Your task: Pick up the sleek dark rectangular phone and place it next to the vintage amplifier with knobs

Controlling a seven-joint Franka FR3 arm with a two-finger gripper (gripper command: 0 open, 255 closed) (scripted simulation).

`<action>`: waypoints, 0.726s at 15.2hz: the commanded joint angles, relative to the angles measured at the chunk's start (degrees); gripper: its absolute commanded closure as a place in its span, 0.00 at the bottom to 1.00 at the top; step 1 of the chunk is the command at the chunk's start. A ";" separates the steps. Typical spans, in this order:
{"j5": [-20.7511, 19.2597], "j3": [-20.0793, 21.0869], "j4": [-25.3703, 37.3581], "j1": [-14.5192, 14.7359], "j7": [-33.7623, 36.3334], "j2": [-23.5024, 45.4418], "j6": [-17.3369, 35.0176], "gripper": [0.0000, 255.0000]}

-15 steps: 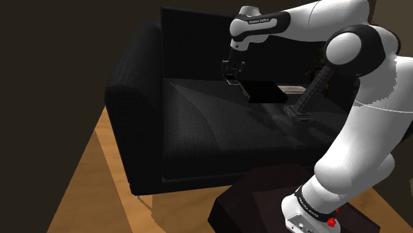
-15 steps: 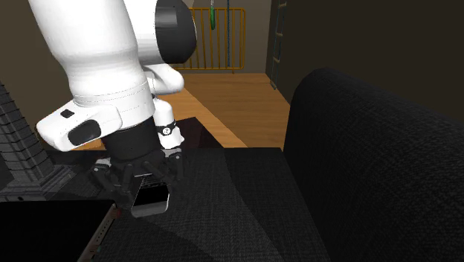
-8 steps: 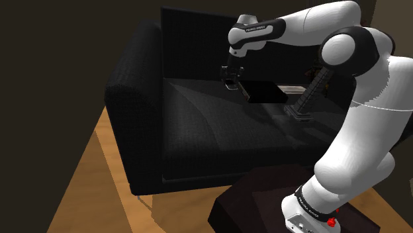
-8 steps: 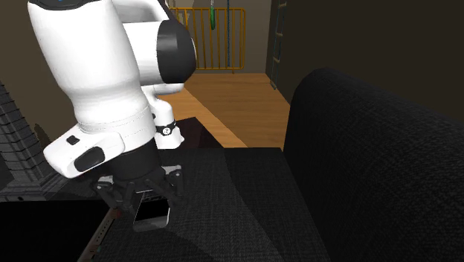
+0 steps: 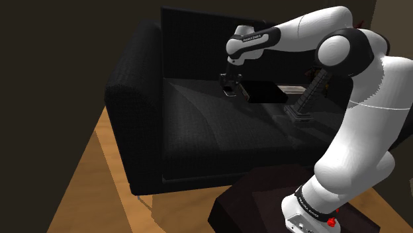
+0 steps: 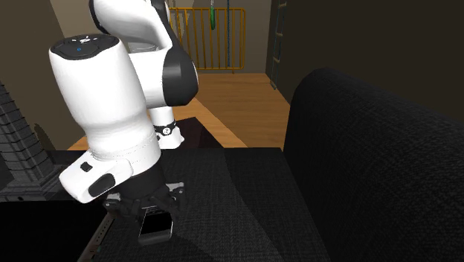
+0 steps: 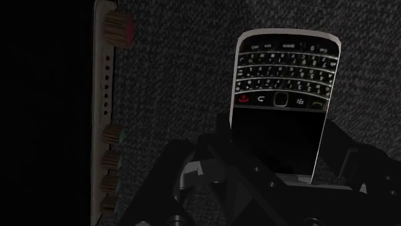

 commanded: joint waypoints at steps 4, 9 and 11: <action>-0.12 -0.05 -1.60 0.07 -0.01 1.57 3.21 1.00; -0.12 -0.05 -1.60 0.07 -0.01 1.57 3.21 1.00; -0.12 -0.05 -1.60 0.07 -0.01 1.57 3.21 1.00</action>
